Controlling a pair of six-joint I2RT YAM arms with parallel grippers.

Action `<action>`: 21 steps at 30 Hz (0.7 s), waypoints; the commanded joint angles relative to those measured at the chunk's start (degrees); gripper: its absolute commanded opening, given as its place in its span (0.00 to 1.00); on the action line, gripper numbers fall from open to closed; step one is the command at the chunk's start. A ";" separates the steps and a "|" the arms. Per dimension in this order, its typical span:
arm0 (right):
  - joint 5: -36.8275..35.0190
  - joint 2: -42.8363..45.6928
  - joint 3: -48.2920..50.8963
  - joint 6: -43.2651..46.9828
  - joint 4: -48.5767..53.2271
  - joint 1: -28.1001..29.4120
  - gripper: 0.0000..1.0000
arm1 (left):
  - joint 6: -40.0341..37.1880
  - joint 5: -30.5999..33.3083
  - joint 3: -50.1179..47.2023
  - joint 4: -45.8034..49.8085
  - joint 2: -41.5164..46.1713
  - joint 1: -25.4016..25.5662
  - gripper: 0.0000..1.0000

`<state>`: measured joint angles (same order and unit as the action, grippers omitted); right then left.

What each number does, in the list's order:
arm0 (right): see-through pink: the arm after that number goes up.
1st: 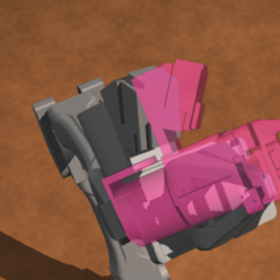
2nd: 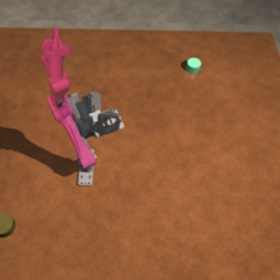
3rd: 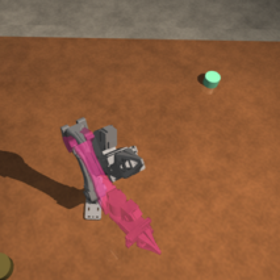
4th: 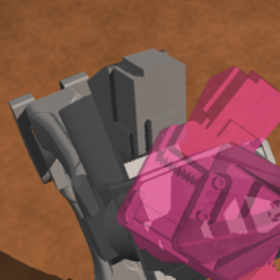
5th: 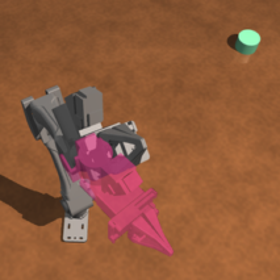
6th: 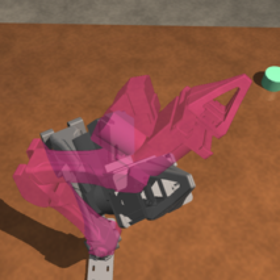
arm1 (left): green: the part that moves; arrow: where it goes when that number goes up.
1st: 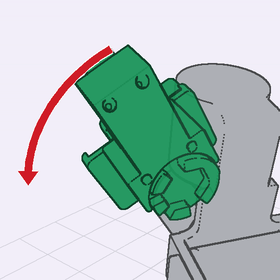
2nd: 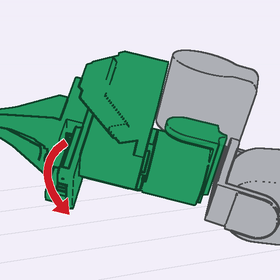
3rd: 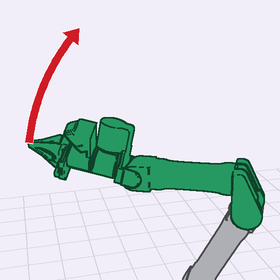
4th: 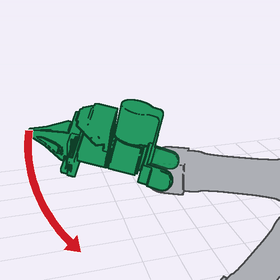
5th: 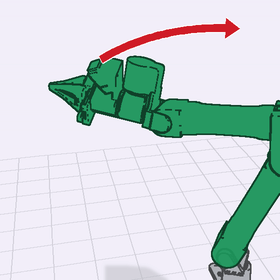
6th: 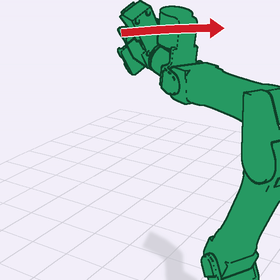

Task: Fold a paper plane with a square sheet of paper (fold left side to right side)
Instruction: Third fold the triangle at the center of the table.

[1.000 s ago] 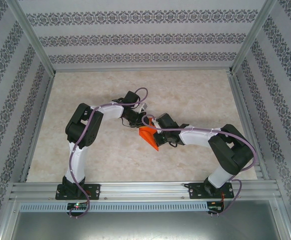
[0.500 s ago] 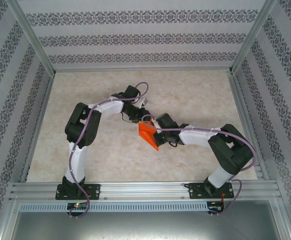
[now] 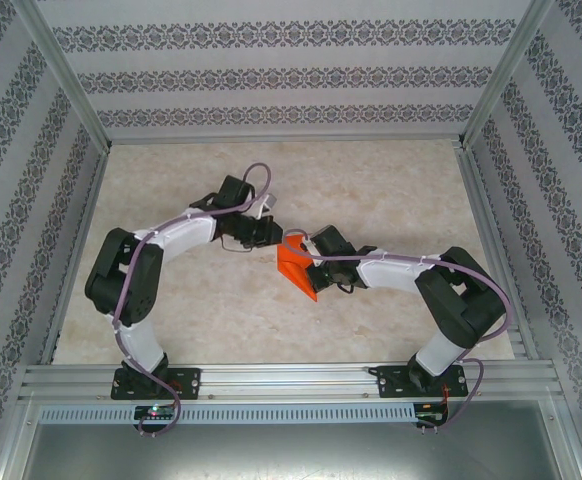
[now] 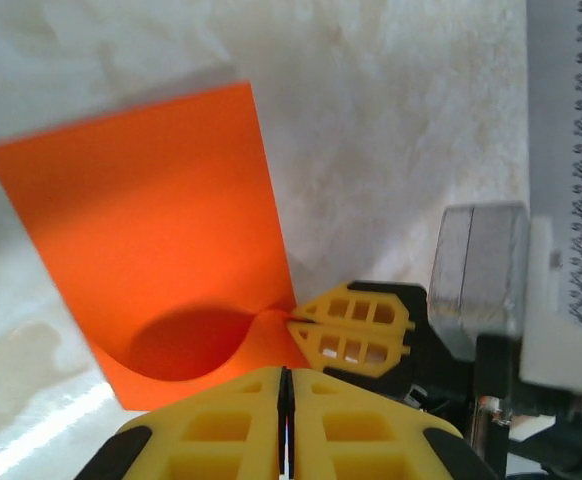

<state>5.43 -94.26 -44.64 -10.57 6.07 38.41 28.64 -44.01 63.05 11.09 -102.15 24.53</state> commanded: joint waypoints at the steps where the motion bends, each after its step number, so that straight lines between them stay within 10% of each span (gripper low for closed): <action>1: -0.42 -2.07 -0.29 0.94 4.00 0.59 0.00 | 5.11 -3.80 -5.16 -14.21 0.81 3.18 0.12; 21: -0.51 -1.95 -0.10 1.02 4.98 0.60 0.00 | 9.66 0.53 -12.71 -27.79 -6.56 7.19 0.11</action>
<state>5.43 -94.45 -45.12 -10.50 6.87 38.41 37.98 -44.56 51.07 -13.43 -108.07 30.81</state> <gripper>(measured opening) 0.037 0.107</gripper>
